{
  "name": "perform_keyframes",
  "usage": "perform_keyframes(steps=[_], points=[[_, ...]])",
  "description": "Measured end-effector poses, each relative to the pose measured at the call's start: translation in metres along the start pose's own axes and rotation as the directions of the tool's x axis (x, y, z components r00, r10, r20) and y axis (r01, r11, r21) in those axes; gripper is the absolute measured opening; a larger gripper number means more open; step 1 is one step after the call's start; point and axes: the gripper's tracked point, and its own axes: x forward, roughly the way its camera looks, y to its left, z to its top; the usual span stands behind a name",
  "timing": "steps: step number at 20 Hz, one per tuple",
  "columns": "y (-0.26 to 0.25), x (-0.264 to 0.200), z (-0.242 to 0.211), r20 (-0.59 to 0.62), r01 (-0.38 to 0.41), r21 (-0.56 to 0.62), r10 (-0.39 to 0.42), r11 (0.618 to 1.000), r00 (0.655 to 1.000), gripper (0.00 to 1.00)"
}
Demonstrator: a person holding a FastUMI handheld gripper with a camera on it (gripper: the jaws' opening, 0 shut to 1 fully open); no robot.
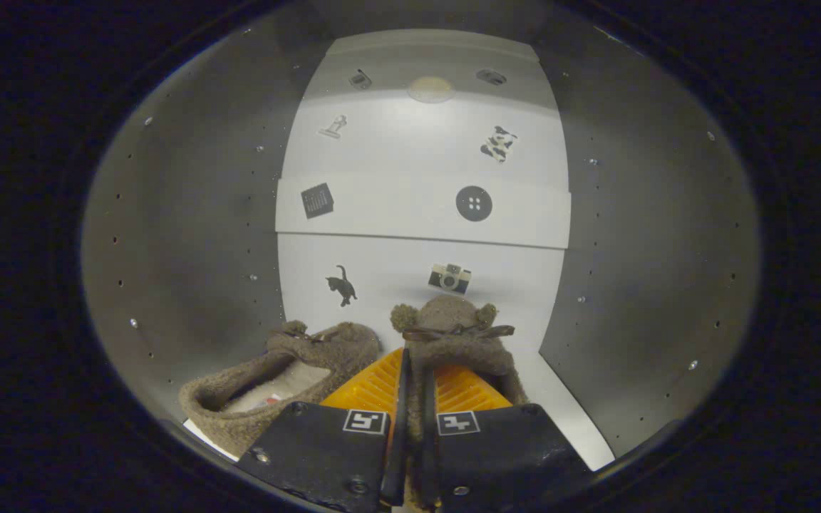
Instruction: Open the shoe cabinet door, grab the shoes and put them into the shoe cabinet, then close the shoe cabinet door.
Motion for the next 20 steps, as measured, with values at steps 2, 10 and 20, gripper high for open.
perform_keyframes(steps=[2, 10, 20], points=[[0.007, -0.003, -0.002, -0.007, -0.010, -0.016, 0.010, 1.000, 1.000, 0.18], [-0.011, -0.040, 0.007, 0.027, 0.062, 0.064, -0.064, 0.996, 0.998, 0.95], [-0.019, -0.140, 0.052, 0.085, 0.075, 0.026, -0.077, 0.997, 0.993, 0.97]])
